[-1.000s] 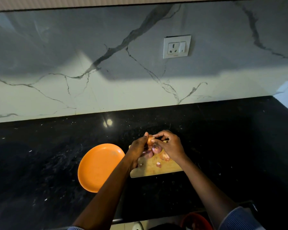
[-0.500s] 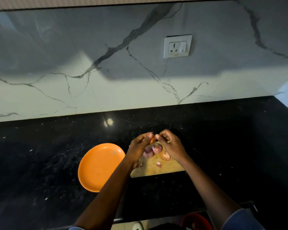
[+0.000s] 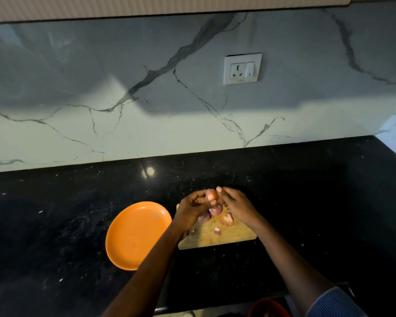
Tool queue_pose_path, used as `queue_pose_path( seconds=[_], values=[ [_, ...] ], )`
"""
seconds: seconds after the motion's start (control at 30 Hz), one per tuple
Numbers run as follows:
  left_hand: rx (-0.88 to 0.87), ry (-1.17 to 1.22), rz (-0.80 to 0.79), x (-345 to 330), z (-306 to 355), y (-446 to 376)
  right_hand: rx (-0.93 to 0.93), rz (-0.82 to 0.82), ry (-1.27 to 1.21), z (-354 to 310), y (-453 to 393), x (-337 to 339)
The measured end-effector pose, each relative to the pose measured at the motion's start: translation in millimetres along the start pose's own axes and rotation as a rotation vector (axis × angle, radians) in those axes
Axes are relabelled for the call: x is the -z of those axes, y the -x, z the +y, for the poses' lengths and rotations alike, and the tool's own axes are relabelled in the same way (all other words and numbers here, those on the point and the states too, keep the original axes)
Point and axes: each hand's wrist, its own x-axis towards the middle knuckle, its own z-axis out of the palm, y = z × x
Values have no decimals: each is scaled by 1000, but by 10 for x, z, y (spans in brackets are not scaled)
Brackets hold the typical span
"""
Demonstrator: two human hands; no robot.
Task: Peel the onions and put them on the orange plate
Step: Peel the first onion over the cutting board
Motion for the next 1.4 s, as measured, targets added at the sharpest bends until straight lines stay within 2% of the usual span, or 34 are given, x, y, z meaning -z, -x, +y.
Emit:
queue_pose_path(
  seconds=[0.33,0.6,0.7,0.83,1.1,1.23,1.4],
  values=[
    [-33,-131,122,63,-70,-29,-35,38,-66,51,27,50],
    [121,-215,282,-61,-150,-5,-95,1,-68,112,135,-35],
    [207,-192,225,-93,-150,9,-137,5,-197,193,154,-57],
    [303,34,74,-109,-92,54,-248,-28,-375,313,184,-68],
    [409,119,41,-122,-171,46,-326,-104,-566,261,234,-17],
    [393,114,29,-125,-188,69,-335,-104,-504,263,261,-5],
    [231,-340,76,-64,-208,42,-297,-123,-117,274,272,0]
  ],
)
